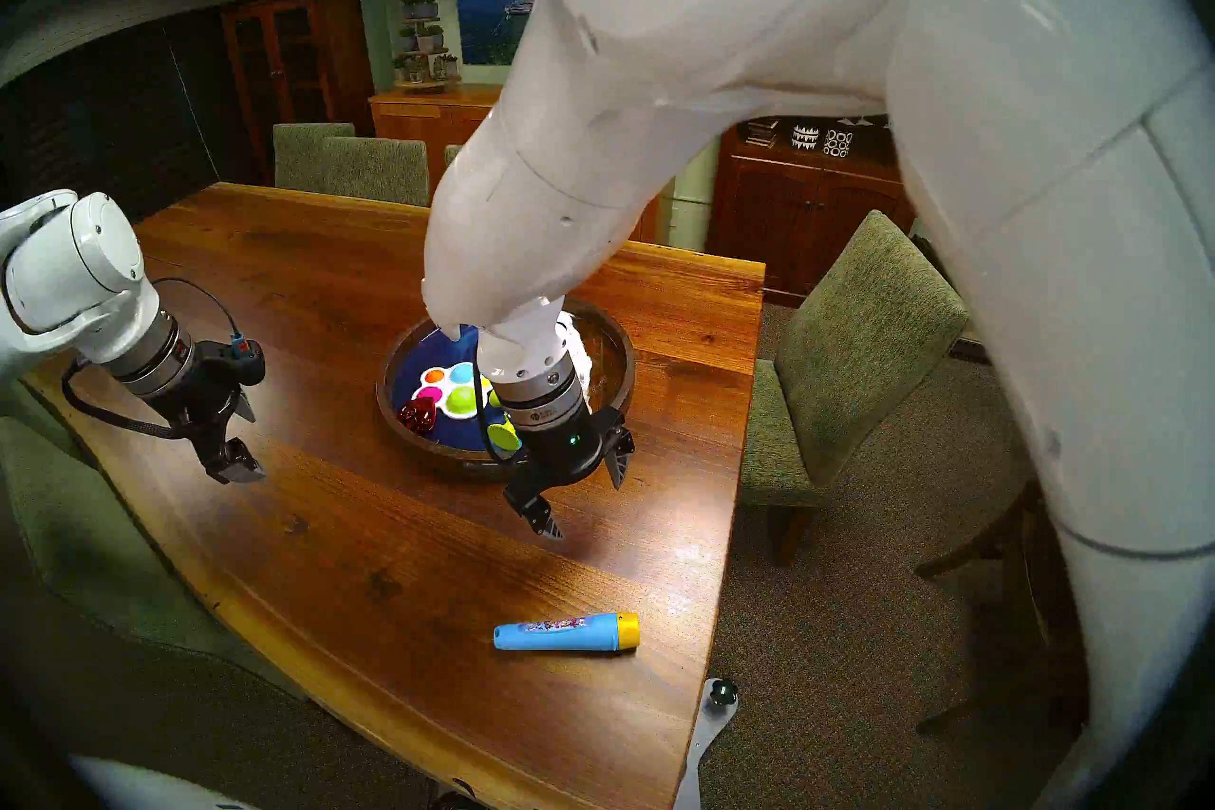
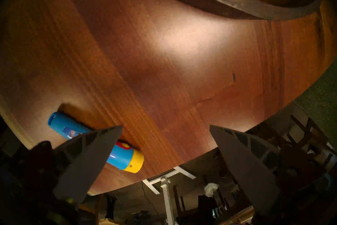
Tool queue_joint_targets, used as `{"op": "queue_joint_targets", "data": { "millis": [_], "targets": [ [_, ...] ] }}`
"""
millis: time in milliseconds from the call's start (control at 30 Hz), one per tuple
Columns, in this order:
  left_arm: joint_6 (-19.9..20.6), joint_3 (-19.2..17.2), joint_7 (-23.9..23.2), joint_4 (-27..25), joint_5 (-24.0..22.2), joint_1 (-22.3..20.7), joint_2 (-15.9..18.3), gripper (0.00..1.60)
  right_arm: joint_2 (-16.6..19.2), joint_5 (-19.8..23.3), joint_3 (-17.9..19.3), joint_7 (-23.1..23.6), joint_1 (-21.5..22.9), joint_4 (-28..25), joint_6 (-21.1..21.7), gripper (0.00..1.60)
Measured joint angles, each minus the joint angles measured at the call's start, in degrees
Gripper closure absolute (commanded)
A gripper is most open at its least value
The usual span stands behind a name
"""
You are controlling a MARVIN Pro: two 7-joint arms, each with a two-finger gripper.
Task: Put toys in center tray
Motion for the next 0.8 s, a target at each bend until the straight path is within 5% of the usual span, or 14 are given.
{"op": "queue_joint_targets", "data": {
  "millis": [800],
  "targets": [
    [0.0,4.09,-0.01,0.14,-0.97,-3.61,-2.73,0.0,2.55,-3.54,8.41,-1.53,10.89,-21.56,-15.81,0.0]
  ]
}}
